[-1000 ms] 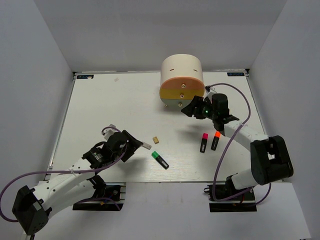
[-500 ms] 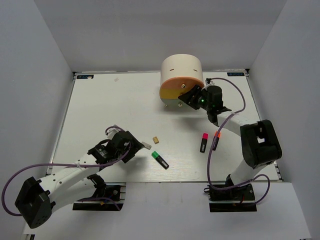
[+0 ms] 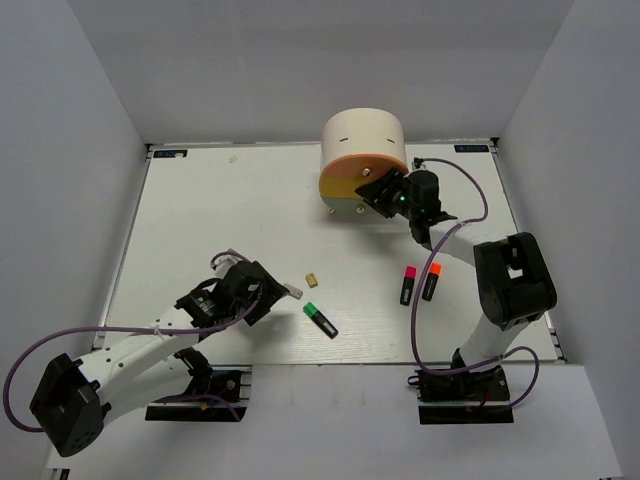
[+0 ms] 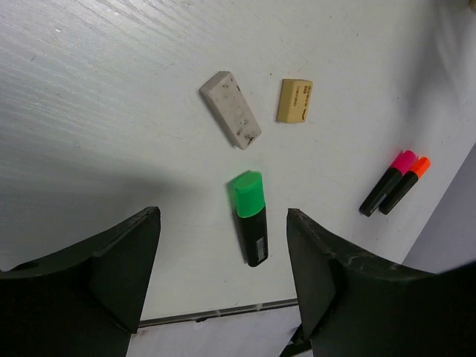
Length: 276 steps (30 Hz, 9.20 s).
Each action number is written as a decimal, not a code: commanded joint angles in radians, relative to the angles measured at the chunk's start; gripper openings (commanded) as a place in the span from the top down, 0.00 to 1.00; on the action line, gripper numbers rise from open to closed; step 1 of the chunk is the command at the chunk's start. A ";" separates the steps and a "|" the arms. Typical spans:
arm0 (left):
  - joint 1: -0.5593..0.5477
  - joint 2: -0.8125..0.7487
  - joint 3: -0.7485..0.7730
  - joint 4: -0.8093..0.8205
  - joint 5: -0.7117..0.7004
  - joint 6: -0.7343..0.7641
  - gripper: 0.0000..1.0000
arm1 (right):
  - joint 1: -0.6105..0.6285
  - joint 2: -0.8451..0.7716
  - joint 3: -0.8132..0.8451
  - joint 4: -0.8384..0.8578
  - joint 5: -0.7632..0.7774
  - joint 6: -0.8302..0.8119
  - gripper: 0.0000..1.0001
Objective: Sort the stationery into containers
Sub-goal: Open the drawer in the storage box, then pick up the pen from the center of the board, then place the pen in the drawer, then pick up the pen from the center of the board.
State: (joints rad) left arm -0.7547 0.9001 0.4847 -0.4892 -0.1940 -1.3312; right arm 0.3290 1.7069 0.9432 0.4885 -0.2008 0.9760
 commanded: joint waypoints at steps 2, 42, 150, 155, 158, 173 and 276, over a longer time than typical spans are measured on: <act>0.002 -0.004 0.032 0.003 0.004 0.010 0.21 | 0.010 0.013 0.063 0.022 0.043 0.035 0.50; 0.002 0.014 0.023 0.041 0.013 0.020 0.21 | 0.022 -0.151 -0.178 0.002 0.000 0.075 0.73; -0.167 0.594 0.600 -0.017 0.010 0.127 0.95 | -0.217 -0.555 -0.184 -0.263 -0.496 -0.643 0.12; -0.167 0.502 0.620 0.136 -0.138 0.225 0.95 | -0.257 -0.555 -0.153 -0.287 -0.508 -0.674 0.78; -0.149 0.478 0.620 0.253 -0.217 0.286 0.95 | -0.281 -0.567 -0.132 -0.291 -0.494 -0.691 1.00; -0.140 0.696 0.848 0.774 -0.485 0.691 1.00 | -0.360 -0.607 -0.170 -0.352 -0.505 -0.744 1.00; -0.140 0.043 0.098 0.244 -0.214 0.194 0.31 | -0.355 -0.293 -0.116 -0.904 0.113 -0.906 0.46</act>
State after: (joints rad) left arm -0.8940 0.9714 0.5968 -0.2333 -0.4149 -1.1271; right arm -0.0410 1.4040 0.7788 -0.4232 -0.1150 0.0460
